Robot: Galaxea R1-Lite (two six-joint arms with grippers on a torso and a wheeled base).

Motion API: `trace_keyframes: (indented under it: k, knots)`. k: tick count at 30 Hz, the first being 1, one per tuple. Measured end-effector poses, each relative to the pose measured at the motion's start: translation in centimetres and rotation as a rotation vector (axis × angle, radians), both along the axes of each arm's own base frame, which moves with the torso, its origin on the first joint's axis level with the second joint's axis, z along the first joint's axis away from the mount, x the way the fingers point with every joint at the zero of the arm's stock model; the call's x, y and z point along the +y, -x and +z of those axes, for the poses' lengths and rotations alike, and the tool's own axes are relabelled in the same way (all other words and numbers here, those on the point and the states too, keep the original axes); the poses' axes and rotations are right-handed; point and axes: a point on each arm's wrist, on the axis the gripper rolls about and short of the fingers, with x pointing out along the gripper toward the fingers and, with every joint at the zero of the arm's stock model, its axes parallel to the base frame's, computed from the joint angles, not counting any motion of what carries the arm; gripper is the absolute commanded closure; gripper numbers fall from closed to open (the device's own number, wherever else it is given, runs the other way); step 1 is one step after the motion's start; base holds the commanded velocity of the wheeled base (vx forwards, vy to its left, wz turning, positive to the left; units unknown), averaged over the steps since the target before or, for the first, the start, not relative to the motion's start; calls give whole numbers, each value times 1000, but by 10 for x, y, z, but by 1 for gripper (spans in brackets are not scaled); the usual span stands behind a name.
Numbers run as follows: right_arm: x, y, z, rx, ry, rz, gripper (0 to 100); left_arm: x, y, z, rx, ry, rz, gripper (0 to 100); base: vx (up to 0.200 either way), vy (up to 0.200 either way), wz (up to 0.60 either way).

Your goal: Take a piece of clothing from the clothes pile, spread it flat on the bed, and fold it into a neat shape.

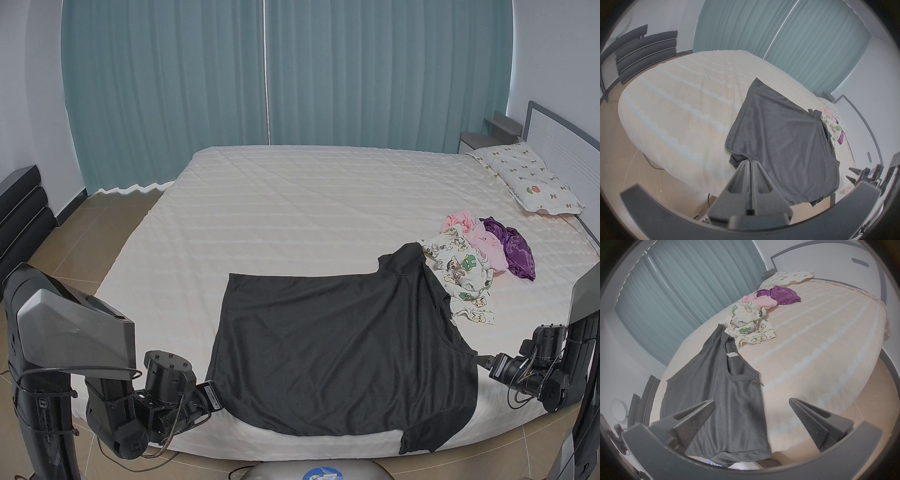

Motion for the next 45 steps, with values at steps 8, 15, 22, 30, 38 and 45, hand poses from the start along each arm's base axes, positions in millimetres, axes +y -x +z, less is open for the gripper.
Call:
trace_keyframes:
  k: [8,15,22,30,38,45]
  knots:
    - [-8,4,-13,51,2,39,0,4,-3,4,28,150,65,100,0,0,0]
    - [-5,-3,-24,59,-23,80,0,10,-7,10,22,224,118,100,0,0,0]
    - [-6,-13,-33,83,-31,87,0,17,-9,16,24,287,107,100,0,0,0]
    - [-8,-30,-38,87,-29,85,100,22,-12,19,12,296,123,100,0,0,0]
    - [-9,-40,-39,72,-22,86,100,23,-12,20,12,297,124,100,0,0,0]
    - [-6,-50,-32,11,-35,83,100,23,-13,19,10,298,126,100,0,0,0]
